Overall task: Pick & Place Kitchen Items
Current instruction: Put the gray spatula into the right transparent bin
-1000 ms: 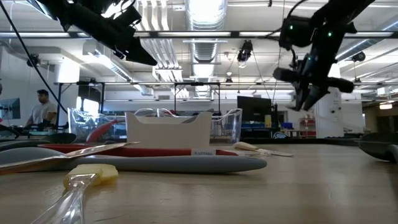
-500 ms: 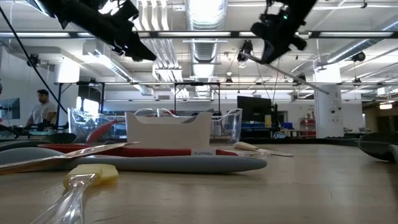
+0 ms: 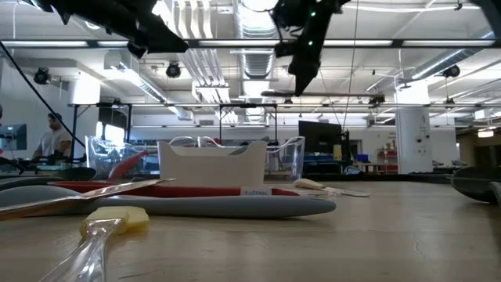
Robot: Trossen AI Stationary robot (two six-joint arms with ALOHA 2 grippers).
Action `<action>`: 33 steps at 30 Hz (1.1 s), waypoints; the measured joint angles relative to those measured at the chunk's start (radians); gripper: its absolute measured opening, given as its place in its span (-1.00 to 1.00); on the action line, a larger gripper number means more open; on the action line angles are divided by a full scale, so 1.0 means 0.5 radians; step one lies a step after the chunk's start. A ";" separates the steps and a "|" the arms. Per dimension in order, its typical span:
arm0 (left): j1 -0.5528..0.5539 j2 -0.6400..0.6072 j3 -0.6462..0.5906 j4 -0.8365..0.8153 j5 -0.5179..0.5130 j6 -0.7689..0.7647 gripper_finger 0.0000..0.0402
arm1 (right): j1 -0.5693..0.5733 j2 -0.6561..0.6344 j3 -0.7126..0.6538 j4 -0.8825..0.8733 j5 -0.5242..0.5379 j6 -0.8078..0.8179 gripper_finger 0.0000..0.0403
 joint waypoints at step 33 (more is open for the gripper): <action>0.001 -0.018 0.003 -0.005 -0.007 -0.066 -0.56 | 0.205 1.108 1.052 -0.167 0.007 -0.903 -0.75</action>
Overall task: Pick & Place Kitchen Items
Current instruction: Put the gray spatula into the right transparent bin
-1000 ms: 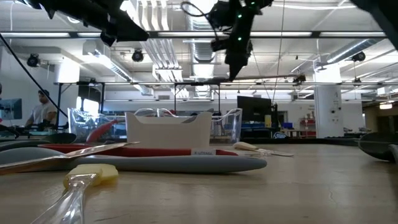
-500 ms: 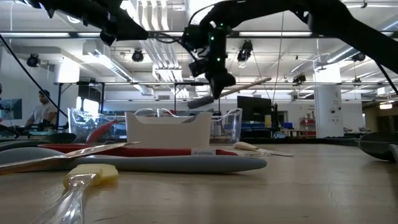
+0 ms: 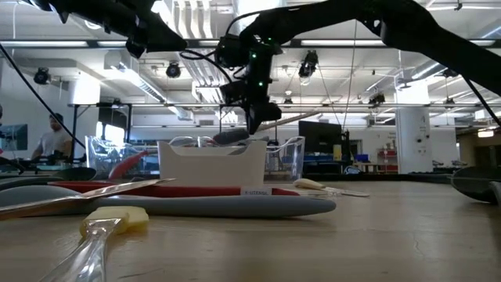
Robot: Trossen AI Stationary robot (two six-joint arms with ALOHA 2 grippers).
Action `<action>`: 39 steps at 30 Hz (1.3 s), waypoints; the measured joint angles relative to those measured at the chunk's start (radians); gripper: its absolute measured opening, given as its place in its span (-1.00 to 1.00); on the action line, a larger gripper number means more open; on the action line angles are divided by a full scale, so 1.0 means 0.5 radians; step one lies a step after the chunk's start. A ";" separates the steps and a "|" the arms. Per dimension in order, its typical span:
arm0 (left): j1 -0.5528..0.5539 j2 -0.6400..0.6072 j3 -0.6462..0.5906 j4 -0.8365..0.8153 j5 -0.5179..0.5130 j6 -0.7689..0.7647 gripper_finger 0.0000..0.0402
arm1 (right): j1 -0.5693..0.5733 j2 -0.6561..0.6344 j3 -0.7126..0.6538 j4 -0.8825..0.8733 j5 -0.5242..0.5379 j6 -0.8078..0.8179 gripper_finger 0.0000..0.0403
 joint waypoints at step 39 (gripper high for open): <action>0.000 0.001 -0.007 -0.001 0.001 0.002 -0.56 | -0.024 0.192 -0.061 0.086 -0.184 0.052 -0.75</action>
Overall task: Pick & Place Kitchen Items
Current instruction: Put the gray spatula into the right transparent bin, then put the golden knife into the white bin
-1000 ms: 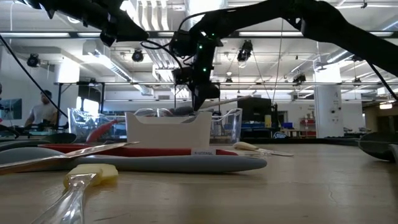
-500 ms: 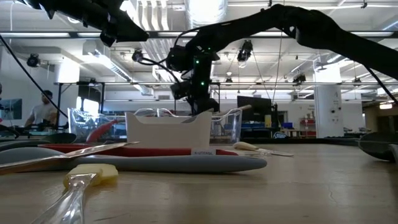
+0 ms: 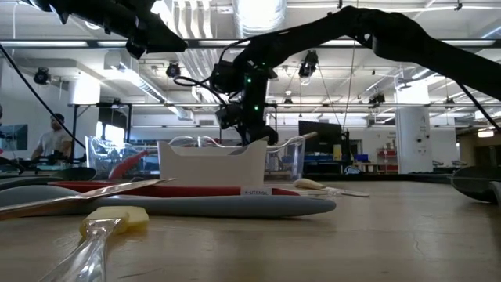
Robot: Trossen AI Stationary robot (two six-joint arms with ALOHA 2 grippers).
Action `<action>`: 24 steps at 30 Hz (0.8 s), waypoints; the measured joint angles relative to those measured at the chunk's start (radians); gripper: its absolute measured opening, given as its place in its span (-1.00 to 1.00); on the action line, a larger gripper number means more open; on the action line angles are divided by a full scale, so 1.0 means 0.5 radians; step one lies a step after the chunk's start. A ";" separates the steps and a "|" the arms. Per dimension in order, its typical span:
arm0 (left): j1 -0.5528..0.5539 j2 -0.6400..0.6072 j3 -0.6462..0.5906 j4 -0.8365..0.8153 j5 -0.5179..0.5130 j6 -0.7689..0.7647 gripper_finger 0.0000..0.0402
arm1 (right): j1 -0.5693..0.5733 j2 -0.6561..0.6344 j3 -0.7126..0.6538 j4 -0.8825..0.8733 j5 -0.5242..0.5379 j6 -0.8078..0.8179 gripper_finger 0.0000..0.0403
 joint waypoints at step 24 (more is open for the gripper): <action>0.000 0.001 0.000 0.004 0.000 0.024 -0.56 | 0.095 -0.216 0.062 -0.071 0.174 0.524 -0.09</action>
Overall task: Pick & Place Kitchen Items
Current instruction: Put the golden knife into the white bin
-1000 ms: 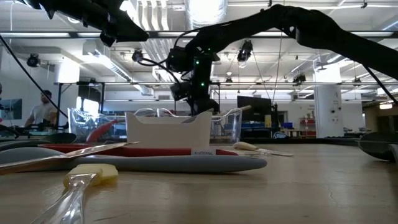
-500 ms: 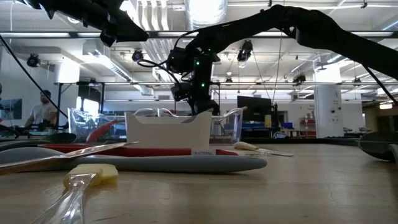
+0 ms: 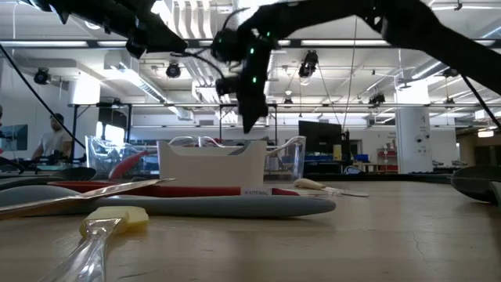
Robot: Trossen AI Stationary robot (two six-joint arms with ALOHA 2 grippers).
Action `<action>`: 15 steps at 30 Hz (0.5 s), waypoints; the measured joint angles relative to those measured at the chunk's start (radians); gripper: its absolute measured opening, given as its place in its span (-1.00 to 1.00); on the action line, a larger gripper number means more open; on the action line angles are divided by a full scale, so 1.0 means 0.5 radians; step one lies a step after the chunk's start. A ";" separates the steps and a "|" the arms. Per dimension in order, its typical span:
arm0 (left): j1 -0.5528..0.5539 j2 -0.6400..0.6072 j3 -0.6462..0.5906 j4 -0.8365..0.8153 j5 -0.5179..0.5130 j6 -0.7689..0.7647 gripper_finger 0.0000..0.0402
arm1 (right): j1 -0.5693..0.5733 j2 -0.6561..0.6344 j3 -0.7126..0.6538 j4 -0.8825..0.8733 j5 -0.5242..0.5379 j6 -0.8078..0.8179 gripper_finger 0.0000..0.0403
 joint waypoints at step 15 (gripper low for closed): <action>0.000 0.001 0.000 -0.007 0.000 0.001 -0.56 | 0.222 -0.647 -0.003 -0.835 -0.028 1.367 -0.23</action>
